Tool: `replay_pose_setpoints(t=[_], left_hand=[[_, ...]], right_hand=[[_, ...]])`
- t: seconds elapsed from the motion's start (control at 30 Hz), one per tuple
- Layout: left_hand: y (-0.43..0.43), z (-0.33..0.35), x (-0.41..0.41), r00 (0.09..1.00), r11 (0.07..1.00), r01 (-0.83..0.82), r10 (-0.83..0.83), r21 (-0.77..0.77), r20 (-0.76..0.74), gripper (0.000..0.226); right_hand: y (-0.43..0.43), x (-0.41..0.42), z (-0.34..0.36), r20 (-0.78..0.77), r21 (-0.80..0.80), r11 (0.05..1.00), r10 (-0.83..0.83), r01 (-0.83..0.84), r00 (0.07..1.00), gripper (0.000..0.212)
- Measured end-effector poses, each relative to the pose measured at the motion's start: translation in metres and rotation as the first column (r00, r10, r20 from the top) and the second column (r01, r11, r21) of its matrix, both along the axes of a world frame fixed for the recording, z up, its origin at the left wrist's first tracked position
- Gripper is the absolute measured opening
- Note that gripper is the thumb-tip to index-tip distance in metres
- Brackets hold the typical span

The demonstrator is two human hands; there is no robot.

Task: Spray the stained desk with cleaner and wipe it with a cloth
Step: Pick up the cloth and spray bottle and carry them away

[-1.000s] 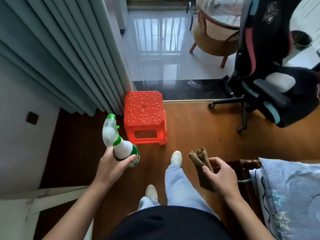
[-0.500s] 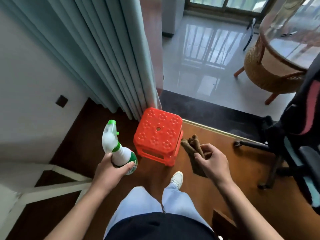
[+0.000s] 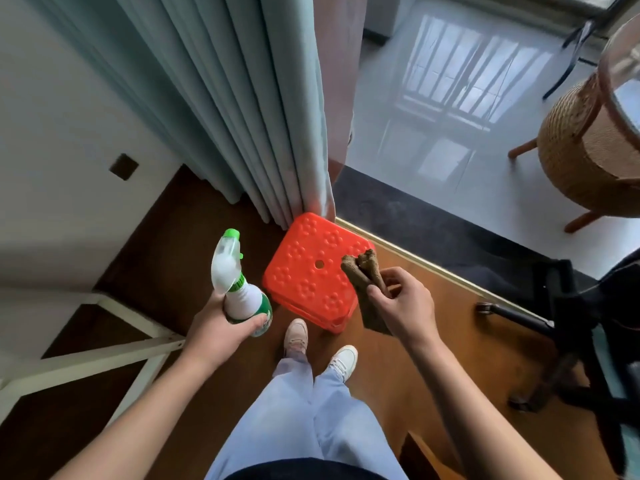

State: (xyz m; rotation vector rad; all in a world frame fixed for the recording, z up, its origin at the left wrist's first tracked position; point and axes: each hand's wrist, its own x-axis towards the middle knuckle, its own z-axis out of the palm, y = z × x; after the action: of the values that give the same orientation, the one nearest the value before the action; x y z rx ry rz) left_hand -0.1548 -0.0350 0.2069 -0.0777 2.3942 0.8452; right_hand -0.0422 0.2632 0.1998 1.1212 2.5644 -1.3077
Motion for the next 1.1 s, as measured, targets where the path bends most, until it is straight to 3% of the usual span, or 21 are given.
replay_pose_setpoints(t=[0.17, 0.43, 0.6, 0.77, 0.9, 1.1], left_hand=[[0.032, -0.042, -0.031, 0.999, 1.0, 0.022, -0.022, -0.002, 0.045, 0.068], [0.075, -0.167, -0.082, 0.992, 0.995, 0.098, -0.099, 0.009, 0.075, 0.076], [0.106, -0.235, -0.119, 0.99, 0.99, 0.123, -0.119, 0.064, -0.073, 0.072], [0.13, -0.277, -0.14, 0.971, 0.967, 0.119, -0.066, 0.224, -0.231, 0.077], [0.137, -0.294, -0.146, 0.953, 0.954, 0.176, -0.103, 0.241, -0.285, 0.062], [0.136, -0.299, -0.153, 0.949, 0.951, 0.223, -0.161, 0.215, -0.271, 0.067]], right_hand=[[0.01, -0.027, -0.047, 0.076, -0.031, 0.999, -0.017, 0.019, 0.997, 0.021], [0.008, -0.08, -0.173, 0.15, -0.091, 0.991, -0.087, 0.101, 0.985, 0.021], [0.012, -0.115, -0.241, 0.103, -0.08, 0.989, -0.114, 0.123, 0.988, 0.023], [0.022, -0.138, -0.291, 0.056, -0.077, 0.977, -0.196, 0.2, 0.979, 0.022], [0.023, -0.136, -0.314, 0.065, -0.076, 0.974, -0.209, 0.213, 0.976, 0.024], [0.02, -0.118, -0.313, 0.075, -0.013, 0.975, -0.218, 0.22, 0.973, 0.024]])
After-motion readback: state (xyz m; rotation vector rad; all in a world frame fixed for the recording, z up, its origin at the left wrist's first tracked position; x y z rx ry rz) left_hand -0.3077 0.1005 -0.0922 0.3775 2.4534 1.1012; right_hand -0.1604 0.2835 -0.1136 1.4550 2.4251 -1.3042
